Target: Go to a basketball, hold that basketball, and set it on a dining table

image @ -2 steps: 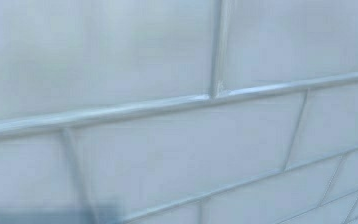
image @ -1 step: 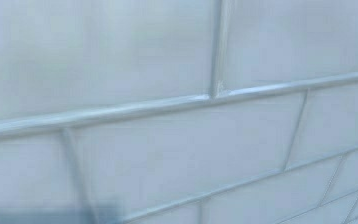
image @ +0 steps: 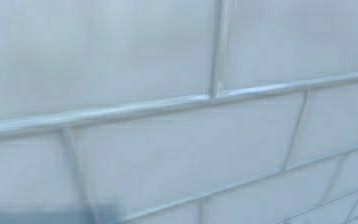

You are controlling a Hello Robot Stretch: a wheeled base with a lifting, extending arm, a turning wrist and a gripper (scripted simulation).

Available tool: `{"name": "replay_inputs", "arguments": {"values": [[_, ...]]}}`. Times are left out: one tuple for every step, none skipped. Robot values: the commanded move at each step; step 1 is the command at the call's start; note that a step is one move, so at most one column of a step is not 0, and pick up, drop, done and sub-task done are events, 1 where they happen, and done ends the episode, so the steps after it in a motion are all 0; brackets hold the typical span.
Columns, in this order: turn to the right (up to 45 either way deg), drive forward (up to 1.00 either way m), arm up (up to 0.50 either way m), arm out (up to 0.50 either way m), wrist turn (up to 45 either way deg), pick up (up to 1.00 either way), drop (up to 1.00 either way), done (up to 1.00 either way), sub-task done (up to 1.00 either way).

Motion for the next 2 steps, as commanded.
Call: {"name": "replay_inputs", "arguments": {"values": [[0.0, 0.00, 0.00, 0.00, -45.0, 0.00, 0.00, 0.00, 0.00], [0.0, 0.00, 0.00, 0.00, -15.0, 0.00, 0.00, 0.00, 0.00]]}}
